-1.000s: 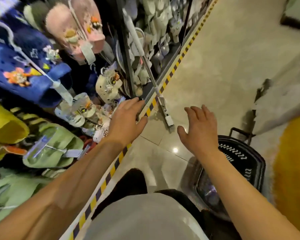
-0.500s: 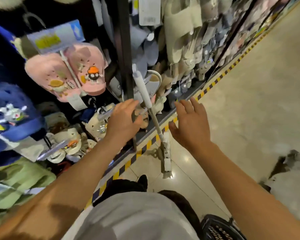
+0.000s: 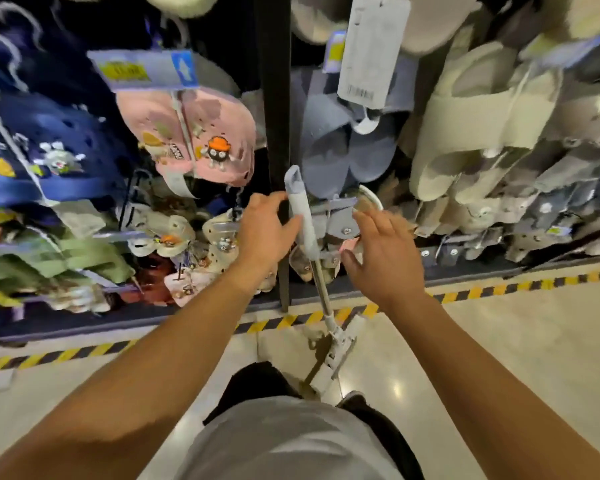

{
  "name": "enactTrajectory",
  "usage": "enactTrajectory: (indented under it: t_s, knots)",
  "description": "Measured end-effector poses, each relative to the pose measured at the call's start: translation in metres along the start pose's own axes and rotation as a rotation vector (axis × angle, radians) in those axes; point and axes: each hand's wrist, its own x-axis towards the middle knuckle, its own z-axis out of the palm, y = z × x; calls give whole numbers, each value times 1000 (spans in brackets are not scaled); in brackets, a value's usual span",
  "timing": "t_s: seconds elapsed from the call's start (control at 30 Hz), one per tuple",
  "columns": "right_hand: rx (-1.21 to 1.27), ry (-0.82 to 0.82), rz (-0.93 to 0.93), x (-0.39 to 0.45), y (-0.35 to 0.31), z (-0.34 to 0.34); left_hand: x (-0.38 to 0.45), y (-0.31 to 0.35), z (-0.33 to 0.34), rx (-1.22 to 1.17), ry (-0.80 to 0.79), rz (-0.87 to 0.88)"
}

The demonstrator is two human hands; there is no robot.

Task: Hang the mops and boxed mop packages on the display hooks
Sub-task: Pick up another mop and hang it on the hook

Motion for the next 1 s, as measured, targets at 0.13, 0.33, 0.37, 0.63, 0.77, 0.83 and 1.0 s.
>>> enactTrajectory:
  t_s: [0.13, 0.33, 0.37, 0.63, 0.77, 0.83, 1.0]
  knots:
    - [40, -97, -110, -13, 45, 0, -7, 27, 19, -262, 125, -227]
    - [160, -272, -153, -5, 81, 0, -30, 63, 37, -369, 129, -292]
    - [193, -290, -160, -3, 84, 2, -36, 68, 40, -391, 108, -278]
    - [628, -453, -223, 6, 84, 11, -75, 94, 44, -346, -37, -58]
    - [642, -557, -325, 21, 97, 12, -88, 101, 54, -494, 26, -174]
    - [638, -580, -361, 27, 101, 10, -102, 98, 64, -594, 114, -272]
    - [663, -537, -399, 45, 83, -5, -143, 90, 78, -608, 297, -498]
